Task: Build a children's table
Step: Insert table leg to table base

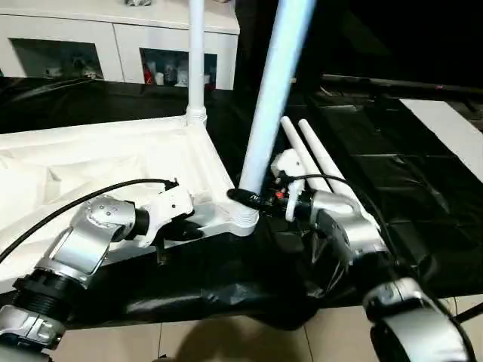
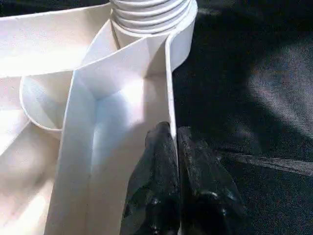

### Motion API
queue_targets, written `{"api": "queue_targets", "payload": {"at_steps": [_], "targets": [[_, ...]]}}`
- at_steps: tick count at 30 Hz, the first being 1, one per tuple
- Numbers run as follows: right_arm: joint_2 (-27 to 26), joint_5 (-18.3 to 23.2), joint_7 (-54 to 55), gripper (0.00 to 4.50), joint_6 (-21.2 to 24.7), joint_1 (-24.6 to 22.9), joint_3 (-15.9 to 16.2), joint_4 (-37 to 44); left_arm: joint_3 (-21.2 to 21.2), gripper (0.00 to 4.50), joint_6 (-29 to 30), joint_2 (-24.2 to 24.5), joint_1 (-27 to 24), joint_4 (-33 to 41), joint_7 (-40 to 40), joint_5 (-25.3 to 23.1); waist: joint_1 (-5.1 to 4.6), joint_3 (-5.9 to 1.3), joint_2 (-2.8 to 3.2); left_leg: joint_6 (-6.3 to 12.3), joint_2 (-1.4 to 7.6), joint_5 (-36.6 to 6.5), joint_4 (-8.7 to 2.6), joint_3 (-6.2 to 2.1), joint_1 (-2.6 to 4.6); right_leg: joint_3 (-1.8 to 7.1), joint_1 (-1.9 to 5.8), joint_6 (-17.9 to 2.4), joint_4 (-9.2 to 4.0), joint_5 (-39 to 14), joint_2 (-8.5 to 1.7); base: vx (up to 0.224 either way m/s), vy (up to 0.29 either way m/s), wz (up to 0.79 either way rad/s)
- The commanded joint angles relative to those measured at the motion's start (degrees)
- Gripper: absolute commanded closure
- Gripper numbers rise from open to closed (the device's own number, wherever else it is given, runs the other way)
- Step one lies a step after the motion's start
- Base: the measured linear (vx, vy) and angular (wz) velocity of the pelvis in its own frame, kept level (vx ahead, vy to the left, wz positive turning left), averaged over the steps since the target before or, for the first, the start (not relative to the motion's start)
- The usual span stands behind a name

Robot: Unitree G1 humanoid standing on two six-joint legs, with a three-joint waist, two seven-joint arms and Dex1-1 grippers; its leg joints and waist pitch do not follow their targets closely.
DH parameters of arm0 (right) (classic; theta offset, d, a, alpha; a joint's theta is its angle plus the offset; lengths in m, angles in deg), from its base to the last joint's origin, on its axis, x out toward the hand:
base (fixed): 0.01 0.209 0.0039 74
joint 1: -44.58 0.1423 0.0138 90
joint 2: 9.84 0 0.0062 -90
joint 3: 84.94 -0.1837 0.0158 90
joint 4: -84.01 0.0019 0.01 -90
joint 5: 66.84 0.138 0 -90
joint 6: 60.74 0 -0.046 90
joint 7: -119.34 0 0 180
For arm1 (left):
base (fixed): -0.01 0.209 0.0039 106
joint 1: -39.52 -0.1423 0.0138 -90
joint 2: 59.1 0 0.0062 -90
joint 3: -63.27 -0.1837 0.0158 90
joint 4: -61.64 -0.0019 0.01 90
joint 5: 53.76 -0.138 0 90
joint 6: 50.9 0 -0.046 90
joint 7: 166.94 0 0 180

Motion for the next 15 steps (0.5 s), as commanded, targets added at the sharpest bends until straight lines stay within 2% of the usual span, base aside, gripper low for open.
{"api": "queue_targets", "payload": {"at_steps": [1,5,7,8,9,10,12,15], "targets": [[0.15,-3.34,-2.86,2.66,3.86,-2.44,4.42,-4.69,-0.73,4.50,-1.98,-0.37,0.99,3.05,0.94,0.59,-0.37,-2.63,1.00,-0.64,0.70,-19.01,-4.55,0.60,0.14,2.12,2.12,-9.71,-4.65,-20.05,-3.56,0.000,0.000,0.00],[0.59,-3.21,-4.65,2.66,3.68,-2.83,4.52,-4.89,-0.61,4.50,-2.18,-0.40,0.96,3.01,0.98,0.64,-0.25,-2.72,1.11,-0.52,0.79,-18.82,-4.57,0.65,0.24,2.14,2.04,-9.90,-4.62,-18.85,-3.48,0.000,0.000,0.00],[1.11,-2.35,-7.39,2.66,3.41,-4.55,4.42,-3.70,-0.16,4.50,-2.81,-0.54,0.45,3.78,2.04,2.12,-0.10,-2.73,1.41,-0.61,0.76,-18.69,-4.61,0.66,0.23,2.13,2.08,-10.08,-4.60,-18.11,-3.46,0.000,0.000,0.00],[1.11,-2.34,-7.41,2.66,3.41,-4.57,4.42,-3.69,-0.15,4.50,-2.82,-0.54,0.45,3.79,2.06,2.14,0.01,-2.84,1.24,-0.48,0.79,-18.50,-4.55,0.72,0.26,2.14,2.16,-10.20,-4.53,-17.35,-3.45,0.000,0.000,0.00],[1.33,-2.09,-8.65,2.66,3.19,-5.18,4.50,-3.33,-0.05,4.50,-2.99,-0.52,0.30,4.14,3.22,3.13,0.02,-2.79,1.20,-0.43,0.79,-18.54,-4.59,0.73,0.26,2.15,2.12,-10.29,-4.52,-17.27,-3.43,0.000,0.000,0.00],[1.67,-1.98,-9.98,2.66,2.98,-5.84,4.77,-2.98,-0.14,4.50,-2.88,-0.35,0.20,4.65,5.12,4.36,0.16,-2.79,1.59,-0.41,0.74,-18.79,-4.63,0.67,0.30,2.11,2.21,-10.33,-4.57,-17.34,-3.41,0.000,0.000,0.00],[2.22,-2.03,-12.09,2.66,2.53,-6.84,5.32,-2.40,-0.57,4.50,-2.62,0.13,-0.04,5.64,8.25,6.09,0.12,-2.77,1.46,-0.41,0.77,-19.14,-4.71,0.64,0.26,2.08,2.21,-10.35,-4.60,-17.41,-3.38,0.000,0.000,0.00],[2.86,-2.18,-14.21,2.66,2.18,-7.76,6.06,-1.61,-1.47,4.50,-2.38,0.74,-0.13,6.78,11.96,7.51,0.06,-2.75,1.71,-0.38,0.76,-19.79,-4.77,0.58,0.28,2.06,2.24,-10.59,-4.62,-17.59,-3.35,0.000,0.000,0.00]]}}
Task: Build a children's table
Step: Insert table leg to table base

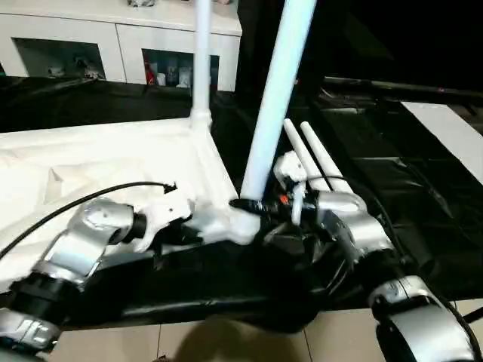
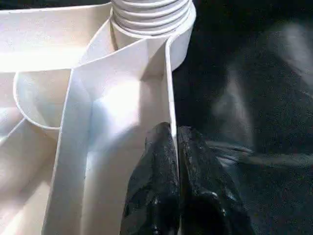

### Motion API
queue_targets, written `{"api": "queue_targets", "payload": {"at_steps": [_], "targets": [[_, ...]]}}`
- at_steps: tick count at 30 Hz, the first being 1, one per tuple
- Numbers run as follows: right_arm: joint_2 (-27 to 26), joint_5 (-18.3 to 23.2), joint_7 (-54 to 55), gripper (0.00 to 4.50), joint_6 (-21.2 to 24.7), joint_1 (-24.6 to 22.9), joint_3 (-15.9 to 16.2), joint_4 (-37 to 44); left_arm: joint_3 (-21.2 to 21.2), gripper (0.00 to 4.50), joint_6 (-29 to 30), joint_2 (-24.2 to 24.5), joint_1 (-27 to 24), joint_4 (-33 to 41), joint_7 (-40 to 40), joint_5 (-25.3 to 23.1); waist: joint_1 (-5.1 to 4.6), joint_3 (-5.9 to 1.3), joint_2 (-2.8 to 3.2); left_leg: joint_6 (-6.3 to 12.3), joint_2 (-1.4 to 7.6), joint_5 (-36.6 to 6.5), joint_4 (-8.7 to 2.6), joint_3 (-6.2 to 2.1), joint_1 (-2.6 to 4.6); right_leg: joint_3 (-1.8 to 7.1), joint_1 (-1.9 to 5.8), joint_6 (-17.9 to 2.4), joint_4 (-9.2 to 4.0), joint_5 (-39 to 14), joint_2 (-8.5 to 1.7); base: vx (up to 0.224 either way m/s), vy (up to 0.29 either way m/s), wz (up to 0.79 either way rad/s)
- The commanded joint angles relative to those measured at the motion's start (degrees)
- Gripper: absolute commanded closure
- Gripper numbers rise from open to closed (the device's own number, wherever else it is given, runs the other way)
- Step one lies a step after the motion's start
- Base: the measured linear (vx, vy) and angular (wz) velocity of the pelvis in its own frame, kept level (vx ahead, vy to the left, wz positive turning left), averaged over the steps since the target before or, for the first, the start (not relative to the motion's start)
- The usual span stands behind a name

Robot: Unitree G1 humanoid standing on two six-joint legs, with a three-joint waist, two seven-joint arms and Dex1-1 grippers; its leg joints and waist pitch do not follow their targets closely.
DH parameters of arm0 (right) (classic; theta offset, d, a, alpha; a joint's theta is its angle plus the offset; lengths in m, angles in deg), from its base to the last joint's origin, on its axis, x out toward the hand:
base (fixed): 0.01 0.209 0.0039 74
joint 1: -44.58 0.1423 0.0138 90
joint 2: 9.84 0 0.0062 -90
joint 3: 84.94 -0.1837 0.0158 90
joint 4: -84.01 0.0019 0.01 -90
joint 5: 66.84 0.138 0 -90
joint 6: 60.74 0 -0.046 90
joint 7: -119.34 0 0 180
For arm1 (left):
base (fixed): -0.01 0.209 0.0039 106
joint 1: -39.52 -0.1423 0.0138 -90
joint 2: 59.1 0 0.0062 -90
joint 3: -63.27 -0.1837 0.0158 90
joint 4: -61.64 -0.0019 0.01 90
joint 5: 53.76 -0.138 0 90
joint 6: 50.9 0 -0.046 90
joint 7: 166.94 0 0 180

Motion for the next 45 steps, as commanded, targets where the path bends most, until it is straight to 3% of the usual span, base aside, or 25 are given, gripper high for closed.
{"api": "queue_targets", "payload": {"at_steps": [1,7,16,17,19,22,23,24,25,26,27,28,29,30,31,32,33,34,35,37,38,40,42,43,45], "targets": [[0.61,-3.00,-2.49,2.66,2.90,-4.17,5.66,-4.71,-1.32,4.50,-1.67,-1.00,1.28,6.17,5.48,4.25,-0.37,-2.56,1.99,-0.53,0.73,-20.76,-4.65,0.49,0.28,2.08,2.05,-10.42,-4.73,-18.52,-3.37,0.000,0.000,0.00],[1.08,-2.72,-5.53,2.66,3.33,-5.93,6.56,-2.21,-2.64,4.50,-1.84,-0.93,3.07,5.68,8.53,4.62,-0.32,-2.33,2.28,-1.17,0.85,-25.45,-4.73,0.27,0.95,2.11,1.50,-10.01,-5.26,-22.66,-3.42,0.000,0.000,0.00],[0.63,-3.80,-5.85,2.66,2.98,-6.63,6.26,-2.58,-2.45,4.50,-2.34,-0.54,3.54,4.08,8.31,3.60,-0.41,-2.38,2.44,-1.33,0.87,-25.26,-4.88,0.12,0.65,2.10,1.65,-10.27,-5.09,-21.72,-3.44,0.000,0.000,0.00],[-0.20,-4.94,-1.23,2.66,2.22,-5.62,5.28,-5.09,-2.36,4.50,-3.55,-1.01,3.94,2.13,5.44,1.60,-0.55,-2.20,2.37,-1.44,0.83,-26.16,-4.91,0.13,0.61,2.07,1.46,-10.13,-5.21,-22.94,-3.43,0.000,0.000,0.00],[-1.71,-7.10,8.94,2.66,1.36,-3.50,3.93,-10.22,-2.12,4.50,-4.06,-1.57,4.61,-0.82,1.51,-0.86,-0.67,-2.06,2.22,-1.81,0.68,-27.55,-4.86,-0.01,0.80,2.00,1.29,-8.85,-5.67,-27.38,-3.58,0.000,0.000,0.00],[-3.73,-9.01,21.78,2.66,1.37,-0.94,2.33,-16.30,-0.77,4.50,-1.49,-3.12,5.87,-4.69,-5.08,-3.12,-1.38,-1.58,2.07,-2.70,0.23,-30.95,-4.76,-0.57,1.25,1.27,0.89,-4.77,-6.97,-38.74,-3.81,-0.021,0.002,-0.05],[-4.99,-8.41,26.31,2.66,2.36,0.15,0.95,-18.43,0.38,4.50,0.72,-4.36,6.60,-6.22,-7.72,-2.98,-2.02,-1.27,2.40,-2.98,-0.04,-34.65,-4.41,-1.14,2.24,-0.34,0.44,-1.71,-8.72,-45.55,-3.84,-0.063,0.006,-0.14],[-4.99,-8.41,26.31,2.66,2.36,0.15,0.95,-18.43,0.38,4.50,0.72,-4.36,6.60,-6.22,-7.72,-2.98,-2.02,-1.27,2.40,-2.98,-0.04,-34.65,-4.41,-1.14,2.24,-0.34,0.44,-1.71,-8.72,-45.55,-3.84,-0.085,0.024,-0.10],[-5.85,-7.88,29.09,2.66,3.03,0.85,0.00,-19.68,1.10,4.50,2.48,-5.17,7.10,-7.05,-9.38,-2.84,-3.39,-0.94,3.75,-2.20,0.49,-41.89,-5.21,-2.17,3.27,-3.58,1.23,-1.55,-9.96,-42.77,-3.18,-0.070,0.038,-0.10],[-6.81,-7.30,31.88,2.66,3.61,1.60,-0.95,-20.83,1.68,4.50,4.31,-5.99,7.67,-7.89,-11.30,-2.98,-3.64,-0.96,4.27,-2.07,1.05,-44.75,-6.30,-2.69,2.71,-4.65,2.56,-2.15,-9.43,-38.60,-2.80,-0.070,0.038,-0.10],[-8.23,-6.49,36.39,2.66,4.40,2.78,-2.33,-22.52,2.25,4.50,7.14,-7.15,8.55,-8.99,-14.42,-3.67,-2.09,-1.21,5.64,-1.70,3.31,-52.14,-11.37,-2.65,-3.05,-4.35,8.64,-5.27,2.07,-21.52,-2.17,-0.130,0.028,-0.08],[-8.70,-6.12,38.44,2.66,4.59,3.24,-2.92,-23.26,2.39,4.50,8.51,-7.60,8.80,-9.16,-15.79,-4.11,0.46,-0.71,5.49,-0.75,2.35,-54.75,-13.07,0.77,-3.61,-4.10,6.81,-4.61,5.05,-11.19,-0.47,-0.102,-0.051,0.04],[-9.71,-5.31,42.98,2.66,4.98,4.23,-4.23,-24.92,2.68,4.50,11.57,-8.61,9.33,-9.47,-18.80,-5.11,-0.17,-2.06,1.36,-0.65,1.36,-43.27,-8.91,0.19,0.57,1.23,4.97,-1.65,1.72,-30.36,-3.51,-0.102,-0.051,0.04],[-9.91,-5.14,44.16,2.66,5.03,4.47,-4.52,-25.29,2.80,4.50,12.40,-8.96,9.41,-9.32,-19.44,-5.24,-0.22,-1.47,-0.02,-2.04,-0.16,-34.31,-3.21,-0.16,3.53,1.36,0.07,-1.74,-5.62,-48.01,-6.50,0.015,-0.119,-0.07],[-10.78,-4.47,48.77,2.66,5.07,5.49,-5.66,-26.89,3.26,4.50,16.08,-10.53,9.68,-8.44,-21.85,-5.72,-0.11,-1.19,-0.57,-0.74,-0.79,-16.26,3.34,-0.70,2.81,1.99,-0.30,0.40,-10.17,-64.95,-10.87,0.011,-0.063,-0.36],[-11.44,-4.06,51.80,2.66,4.83,6.29,-6.39,-28.12,3.62,4.50,18.99,-11.77,9.78,-7.44,-23.23,-5.93,0.51,-1.38,1.10,-1.84,0.56,-10.53,-1.46,-1.68,-1.47,1.65,4.01,-1.61,-7.21,-54.13,-10.02,0.011,-0.063,-0.36],[-11.83,-3.60,52.91,2.66,4.76,6.67,-6.98,-28.67,3.61,4.50,20.02,-12.32,9.78,-6.72,-23.92,-6.28,0.38,-2.30,2.15,-4.37,1.03,-11.09,-4.67,-1.64,-1.80,0.20,4.17,-3.74,-4.33,-32.97,-5.73,0.015,0.004,-0.37],[-12.10,-3.29,53.60,2.66,4.65,6.91,-7.47,-29.00,3.62,4.50,20.72,-12.76,9.80,-6.22,-24.53,-6.59,0.17,-2.40,2.47,-4.84,0.89,-13.46,-4.93,-1.62,-1.26,-0.13,3.88,-4.79,-3.72,-26.56,-4.79,0.000,0.000,0.00],[-12.63,-3.21,55.18,2.66,4.30,7.53,-8.10,-30.00,3.51,4.50,21.98,-13.50,9.91,-5.38,-25.49,-7.06,0.14,-2.39,2.44,-4.39,0.86,-18.65,-5.07,-1.15,0.22,0.04,3.04,-6.59,-3.81,-22.55,-4.39,0.000,0.000,0.00],[-12.98,-3.17,56.01,2.66,4.09,7.97,-8.51,-30.70,3.38,4.50,23.23,-14.07,9.94,-4.29,-26.31,-7.48,-0.01,-1.72,2.71,-3.80,0.80,-27.23,-4.88,-0.97,1.58,0.43,1.80,-7.15,-5.41,-29.58,-4.91,0.000,0.000,0.00],[-13.24,-3.50,56.77,2.66,3.83,8.33,-8.80,-31.33,3.16,4.50,24.61,-14.41,9.87,-3.01,-26.81,-7.42,-0.23,-1.64,2.65,-3.65,0.65,-30.69,-4.99,-1.23,1.72,0.02,1.83,-5.64,-6.14,-34.42,-4.92,0.000,0.000,0.00],[-13.48,-4.15,57.50,2.66,3.52,8.68,-9.09,-31.96,2.74,4.50,25.39,-14.44,9.80,-2.07,-27.25,-6.93,-0.13,-1.96,2.34,-3.31,0.65,-29.67,-5.27,-1.40,1.31,-0.04,2.33,-4.11,-6.50,-35.45,-5.16,0.000,0.000,0.00],[-13.54,-4.58,57.70,2.66,3.25,8.85,-8.96,-32.24,2.51,4.50,25.21,-14.26,9.68,-1.82,-27.13,-6.70,-0.11,-2.31,2.24,-2.94,0.77,-24.78,-5.75,-1.31,0.50,0.16,3.11,-4.69,-6.02,-30.27,-5.05,0.000,0.000,0.00],[-13.61,-4.71,57.76,2.66,3.06,8.98,-8.90,-32.43,2.46,4.50,24.90,-14.16,9.57,-1.80,-27.17,-6.71,-0.13,-2.09,2.26,-2.88,0.82,-23.10,-5.87,-1.09,0.31,0.23,2.98,-5.20,-5.98,-28.06,-4.90,0.000,0.000,0.00],[-14.02,-5.26,56.98,2.66,1.97,9.32,-8.47,-32.81,2.33,4.50,22.37,-13.39,8.86,-2.28,-27.22,-7.21,-0.10,-1.91,2.43,-2.99,0.83,-24.37,-5.78,-0.92,0.75,0.36,2.55,-5.45,-6.20,-29.04,-4.97,0.000,0.000,0.00]]}}
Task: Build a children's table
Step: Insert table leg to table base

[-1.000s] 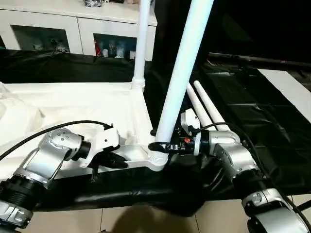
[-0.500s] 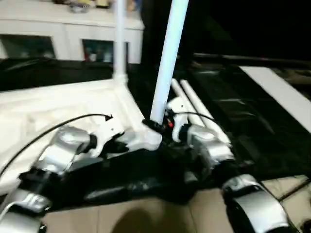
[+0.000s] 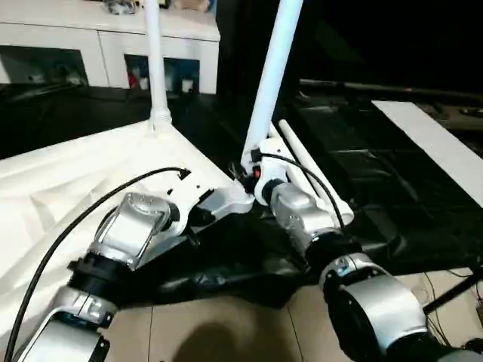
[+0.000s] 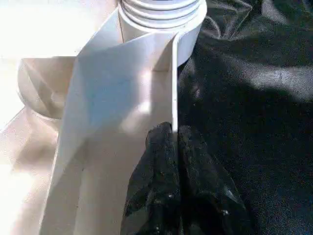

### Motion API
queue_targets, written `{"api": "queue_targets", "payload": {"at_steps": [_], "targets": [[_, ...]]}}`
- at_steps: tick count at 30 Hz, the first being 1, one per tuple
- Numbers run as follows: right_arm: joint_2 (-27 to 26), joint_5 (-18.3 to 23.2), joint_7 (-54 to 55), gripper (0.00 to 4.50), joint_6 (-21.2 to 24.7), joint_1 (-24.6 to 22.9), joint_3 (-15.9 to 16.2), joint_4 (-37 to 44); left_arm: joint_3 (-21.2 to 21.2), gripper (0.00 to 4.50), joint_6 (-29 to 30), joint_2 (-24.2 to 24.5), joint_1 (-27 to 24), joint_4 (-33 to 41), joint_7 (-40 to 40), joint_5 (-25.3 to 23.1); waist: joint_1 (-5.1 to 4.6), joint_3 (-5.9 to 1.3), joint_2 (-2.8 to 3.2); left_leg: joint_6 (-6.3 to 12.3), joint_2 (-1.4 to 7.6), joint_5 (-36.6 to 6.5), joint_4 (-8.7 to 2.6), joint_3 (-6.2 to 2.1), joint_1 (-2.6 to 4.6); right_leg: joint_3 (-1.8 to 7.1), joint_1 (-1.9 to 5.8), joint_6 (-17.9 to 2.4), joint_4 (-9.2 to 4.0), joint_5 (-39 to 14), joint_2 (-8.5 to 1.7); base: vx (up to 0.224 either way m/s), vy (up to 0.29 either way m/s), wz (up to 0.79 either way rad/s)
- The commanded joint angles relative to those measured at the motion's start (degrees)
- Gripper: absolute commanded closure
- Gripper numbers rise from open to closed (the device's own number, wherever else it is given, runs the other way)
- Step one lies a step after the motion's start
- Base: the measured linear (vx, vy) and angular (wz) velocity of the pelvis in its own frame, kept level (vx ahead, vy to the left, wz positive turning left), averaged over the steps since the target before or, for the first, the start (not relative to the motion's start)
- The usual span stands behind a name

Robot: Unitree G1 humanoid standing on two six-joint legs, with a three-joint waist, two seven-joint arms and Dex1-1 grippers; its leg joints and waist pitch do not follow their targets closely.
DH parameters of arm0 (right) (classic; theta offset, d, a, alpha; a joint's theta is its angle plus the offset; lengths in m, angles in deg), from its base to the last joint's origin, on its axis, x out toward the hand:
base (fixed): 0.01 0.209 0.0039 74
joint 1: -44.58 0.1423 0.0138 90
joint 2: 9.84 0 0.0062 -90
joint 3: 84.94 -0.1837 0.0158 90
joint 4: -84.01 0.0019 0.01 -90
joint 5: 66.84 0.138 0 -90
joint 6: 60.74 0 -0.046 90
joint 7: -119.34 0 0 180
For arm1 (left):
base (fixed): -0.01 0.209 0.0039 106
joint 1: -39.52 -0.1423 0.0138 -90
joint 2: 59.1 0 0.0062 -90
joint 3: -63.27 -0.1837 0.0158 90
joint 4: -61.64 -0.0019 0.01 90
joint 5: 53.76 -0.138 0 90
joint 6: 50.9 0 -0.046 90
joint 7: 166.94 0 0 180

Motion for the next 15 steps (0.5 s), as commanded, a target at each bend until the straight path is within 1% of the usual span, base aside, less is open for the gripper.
{"api": "queue_targets", "payload": {"at_steps": [1,3,6,7,8,9,10,11,12,13,14,15], "targets": [[0.96,-1.95,1.91,2.66,4.31,-4.62,0.09,-9.23,0.94,4.50,-1.95,1.29,1.07,2.19,-1.46,-0.92,-0.23,-1.27,2.05,-1.85,0.66,-23.83,-4.60,0.55,-0.11,3.30,0.13,-4.99,-7.11,-25.36,-3.97,0.000,0.000,0.00],[0.43,-3.37,0.53,2.66,2.35,-4.43,1.28,-9.31,1.04,4.50,-2.32,1.66,0.59,2.79,-1.65,-1.20,-0.22,-1.27,2.06,-1.94,0.70,-24.27,-4.64,0.49,-0.18,3.30,0.14,-4.76,-7.17,-26.32,-4.11,0.000,0.000,0.00],[-0.42,-1.58,-4.14,2.66,0.65,-4.04,-0.14,-8.81,1.24,4.50,-3.36,2.09,0.25,3.21,-1.54,-0.87,-0.25,-1.21,1.98,-1.57,0.73,-24.54,-4.71,0.46,-0.21,3.31,0.13,-4.33,-7.42,-27.92,-4.19,0.000,0.000,0.00],[-0.45,-1.49,-4.25,2.66,0.58,-4.01,-0.26,-8.80,1.23,4.50,-3.36,2.11,0.23,3.25,-1.57,-0.85,-0.21,-1.27,1.94,-1.46,0.78,-23.86,-4.70,0.53,-0.17,3.42,0.06,-4.50,-7.36,-27.21,-4.18,0.000,0.000,0.00],[-0.53,-0.78,-4.81,2.10,0.55,-3.79,-0.98,-8.64,0.91,4.50,-3.63,2.49,0.18,3.42,-1.11,-0.86,-0.18,-1.30,1.98,-1.33,0.82,-23.06,-4.73,0.62,-0.16,3.48,0.06,-4.96,-7.21,-25.72,-4.09,0.000,0.000,0.00],[-0.56,0.06,-6.15,1.96,0.27,-3.27,-1.75,-8.29,0.53,4.50,-3.89,3.11,0.01,3.79,-0.25,-0.76,-0.24,-1.30,2.07,-1.24,0.89,-22.53,-4.85,0.61,-0.31,3.51,0.22,-5.38,-7.01,-24.40,-4.06,0.000,0.000,0.00],[-0.54,0.03,-6.44,1.96,0.15,-3.17,-1.73,-8.24,0.43,4.50,-4.18,3.24,-0.04,3.86,-0.02,-0.72,-0.30,-1.28,2.09,-1.18,0.87,-22.06,-4.89,0.63,-0.47,3.48,0.34,-5.54,-6.93,-23.85,-3.98,0.000,0.000,0.00],[-0.40,-0.12,-7.80,1.96,-0.43,-2.61,-1.63,-7.93,-0.01,4.50,-5.03,3.88,-0.29,4.31,1.01,-0.52,-0.25,-1.25,2.26,-1.20,0.89,-21.32,-4.93,0.66,-0.68,3.47,0.44,-5.68,-6.95,-23.32,-3.99,0.000,0.000,0.00],[-0.39,-0.14,-7.90,1.93,-0.48,-2.56,-1.62,-7.90,-0.04,4.50,-5.07,3.93,-0.31,4.35,1.08,-0.51,-0.30,-1.34,2.22,-1.23,0.92,-21.09,-4.89,0.69,-0.60,3.45,0.46,-5.91,-6.87,-22.99,-3.97,0.000,0.000,0.00],[-0.18,-0.14,-9.23,1.84,-1.08,-1.94,-1.63,-7.54,-0.50,4.50,-5.92,4.65,-0.57,4.85,2.02,-0.37,-0.12,-1.62,2.31,-1.22,1.02,-19.40,-4.71,0.84,-0.44,3.64,0.46,-7.01,-6.61,-19.92,-4.06,0.000,0.000,0.00],[-0.07,-0.07,-9.84,1.70,-1.37,-1.65,-1.68,-7.37,-0.71,4.50,-6.35,4.99,-0.69,5.07,2.42,-0.33,-0.17,-1.97,2.18,-1.08,1.17,-15.65,-4.62,0.97,-0.88,3.68,1.06,-8.28,-5.76,-13.91,-3.90,0.000,0.000,0.00],[0.15,-0.11,-10.22,1.57,-1.75,-1.26,-1.65,-7.11,-0.77,4.50,-6.62,5.34,-0.77,5.16,2.75,-0.26,-0.33,-2.00,2.26,-0.85,1.16,-14.00,-4.74,0.99,-1.16,3.44,1.32,-8.75,-5.36,-11.76,-3.53,0.000,0.000,0.00]]}}
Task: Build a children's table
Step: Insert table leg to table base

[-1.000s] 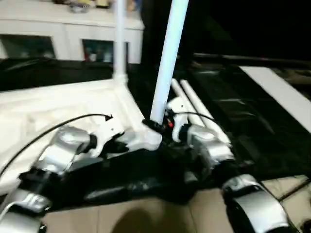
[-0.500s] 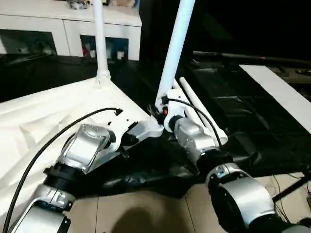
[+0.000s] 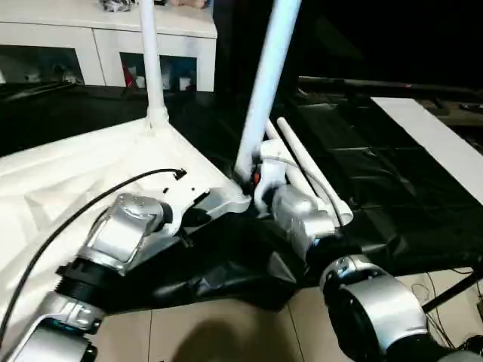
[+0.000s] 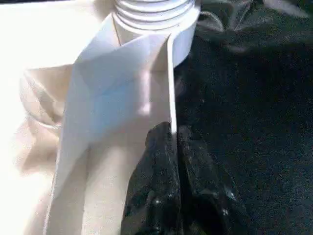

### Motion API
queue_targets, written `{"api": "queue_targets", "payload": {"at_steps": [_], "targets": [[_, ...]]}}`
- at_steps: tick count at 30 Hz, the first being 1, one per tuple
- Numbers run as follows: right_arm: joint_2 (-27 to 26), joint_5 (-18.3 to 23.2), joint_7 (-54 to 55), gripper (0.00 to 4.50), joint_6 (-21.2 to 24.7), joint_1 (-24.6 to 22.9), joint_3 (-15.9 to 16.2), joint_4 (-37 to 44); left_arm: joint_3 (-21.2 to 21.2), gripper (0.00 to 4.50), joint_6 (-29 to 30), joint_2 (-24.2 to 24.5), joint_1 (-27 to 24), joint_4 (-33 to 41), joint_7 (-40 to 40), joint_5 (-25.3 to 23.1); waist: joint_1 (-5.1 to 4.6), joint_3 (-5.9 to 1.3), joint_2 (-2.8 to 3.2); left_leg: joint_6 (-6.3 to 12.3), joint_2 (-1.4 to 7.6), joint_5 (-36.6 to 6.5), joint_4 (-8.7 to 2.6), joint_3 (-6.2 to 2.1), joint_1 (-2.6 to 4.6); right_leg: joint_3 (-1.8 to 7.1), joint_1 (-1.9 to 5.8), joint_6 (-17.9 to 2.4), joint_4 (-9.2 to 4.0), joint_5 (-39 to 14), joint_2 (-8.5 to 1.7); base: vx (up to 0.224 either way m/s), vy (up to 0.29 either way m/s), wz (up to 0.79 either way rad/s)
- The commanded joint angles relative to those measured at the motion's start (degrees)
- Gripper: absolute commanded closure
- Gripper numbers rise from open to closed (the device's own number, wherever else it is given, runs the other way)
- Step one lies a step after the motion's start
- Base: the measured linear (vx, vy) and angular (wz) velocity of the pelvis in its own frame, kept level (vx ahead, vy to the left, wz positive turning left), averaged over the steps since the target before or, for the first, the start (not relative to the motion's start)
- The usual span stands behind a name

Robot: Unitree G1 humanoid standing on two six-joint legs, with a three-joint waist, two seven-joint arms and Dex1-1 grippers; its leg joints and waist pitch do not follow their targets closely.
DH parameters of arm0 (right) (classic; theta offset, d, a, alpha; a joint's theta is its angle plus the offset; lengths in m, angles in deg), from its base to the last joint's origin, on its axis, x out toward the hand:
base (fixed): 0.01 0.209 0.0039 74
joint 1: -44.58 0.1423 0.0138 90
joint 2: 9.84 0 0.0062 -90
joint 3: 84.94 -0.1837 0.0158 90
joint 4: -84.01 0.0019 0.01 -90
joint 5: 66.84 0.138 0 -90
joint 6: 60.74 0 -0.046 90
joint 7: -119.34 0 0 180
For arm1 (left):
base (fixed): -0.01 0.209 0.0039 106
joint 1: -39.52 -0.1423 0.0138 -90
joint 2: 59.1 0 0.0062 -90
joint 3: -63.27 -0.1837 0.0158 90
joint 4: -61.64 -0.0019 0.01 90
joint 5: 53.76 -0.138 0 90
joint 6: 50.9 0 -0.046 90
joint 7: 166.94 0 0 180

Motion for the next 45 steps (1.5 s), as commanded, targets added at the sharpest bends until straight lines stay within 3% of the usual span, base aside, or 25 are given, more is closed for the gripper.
{"api": "queue_targets", "payload": {"at_steps": [1,2,4,5,7,9,14,17,23,31,32,36,38,45], "targets": [[0.33,-0.40,-1.23,1.49,1.67,-1.14,0.05,-2.88,-0.16,4.50,-1.98,0.64,0.91,1.74,0.19,-0.58,-0.13,-2.57,2.00,-0.51,0.78,-10.92,-4.00,0.98,-0.50,3.44,1.84,-9.31,-5.17,-8.26,-3.66,0.000,0.000,0.00],[0.55,-0.56,-2.41,1.44,1.06,-0.79,0.18,-2.56,-0.11,4.50,-2.38,0.90,0.95,1.68,0.45,-0.48,-0.08,-2.96,2.22,-0.26,0.81,-6.39,-3.56,1.15,-0.56,3.45,2.13,-10.58,-4.40,-1.39,-3.58,0.000,0.000,0.00],[0.90,-0.82,-4.86,1.25,0.32,-0.27,0.19,-1.92,-0.14,4.50,-3.60,1.52,1.07,1.49,0.80,-0.59,-0.07,-3.01,2.57,-0.31,0.72,-3.88,-3.41,1.24,-0.72,3.29,2.31,-11.90,-3.86,5.97,-3.16,0.057,0.008,-0.01],[1.11,-0.79,-6.40,1.25,0.12,-0.14,0.18,-1.47,-0.12,4.50,-3.99,1.77,1.07,1.46,1.19,-0.46,-0.09,-3.17,2.37,-0.10,0.48,-3.44,-3.09,1.43,-0.67,3.39,2.51,-12.61,-3.63,9.32,-2.95,0.055,0.015,-0.01],[1.70,-0.86,-9.20,1.13,-0.16,-0.01,0.39,-0.72,-0.22,4.50,-5.27,2.40,0.97,1.46,2.46,-0.08,-0.15,-3.05,2.28,0.55,0.33,-2.39,-3.04,1.53,-0.79,3.44,2.66,-13.18,-3.49,11.40,-2.87,0.000,0.000,0.00],[2.84,-1.10,-13.59,0.92,-0.49,-0.21,1.36,0.58,-0.61,4.50,-6.32,3.50,0.80,1.62,4.03,0.23,-0.14,-3.05,2.55,1.11,0.42,-2.04,-2.97,1.59,-0.82,3.47,2.93,-13.45,-3.59,11.53,-2.97,0.000,0.000,0.00],[7.00,-0.69,-26.11,0.86,0.26,-2.33,3.76,6.07,-0.89,4.50,-13.29,6.03,-0.21,1.67,9.72,2.21,-0.11,-2.92,2.51,1.79,0.69,-1.93,-2.84,1.91,-0.63,3.43,3.05,-13.77,-3.56,11.61,-2.91,0.000,0.000,0.00],[9.67,-0.70,-32.45,0.86,0.82,-3.59,4.88,8.71,-0.28,4.50,-18.45,6.38,-0.24,0.86,12.26,3.73,0.04,-2.98,2.65,2.68,0.87,-2.22,-2.62,2.36,-0.26,3.47,2.66,-14.57,-3.43,12.29,-2.78,0.000,0.000,0.00],[13.06,-2.48,-40.26,0.86,-1.26,-5.88,7.61,11.15,0.12,4.50,-21.59,6.98,-0.83,0.42,18.65,7.24,0.39,-3.21,2.73,3.15,0.83,-0.01,-2.18,2.45,-0.68,3.33,2.98,-15.20,-2.89,15.30,-2.74,0.000,0.000,0.00],[13.27,-4.32,-41.66,0.86,-3.03,-7.76,9.99,12.85,-0.08,4.50,-22.22,8.04,-1.11,0.58,21.20,8.19,0.69,-3.01,2.55,2.31,0.95,-2.53,-2.37,2.38,-0.57,3.35,2.82,-14.71,-3.14,10.65,-2.95,0.000,0.000,0.00],[13.15,-4.22,-41.65,1.12,-2.98,-7.77,9.93,12.96,0.03,4.50,-22.51,8.03,-1.05,0.35,21.43,8.17,0.75,-2.96,2.62,2.22,0.98,-2.94,-2.38,2.39,-0.54,3.40,2.74,-14.76,-3.18,9.83,-3.00,0.000,0.000,0.00],[12.79,-3.67,-42.17,1.25,-2.37,-7.68,9.54,13.08,0.25,4.50,-22.95,8.27,-1.03,-0.08,21.96,8.18,0.90,-2.98,2.55,2.20,0.95,-2.79,-2.30,2.40,-0.59,3.43,2.75,-14.62,-3.09,9.77,-2.99,0.000,0.000,0.00],[12.85,-3.76,-42.45,1.60,-2.48,-7.69,9.44,13.07,0.37,4.50,-23.21,8.44,-1.10,-0.31,22.29,8.10,0.95,-3.00,2.48,2.12,0.93,-2.86,-2.30,2.38,-0.62,3.42,2.77,-14.37,-3.06,9.33,-2.97,0.000,0.000,0.00],[13.34,-4.83,-42.59,1.74,-3.30,-8.36,10.30,12.95,0.66,4.50,-23.58,8.51,-1.38,-0.70,22.86,7.85,1.02,-3.07,2.38,2.32,0.90,-2.39,-2.17,2.38,-0.63,3.40,2.77,-14.36,-2.93,9.62,-2.94,0.000,0.000,0.00]]}}
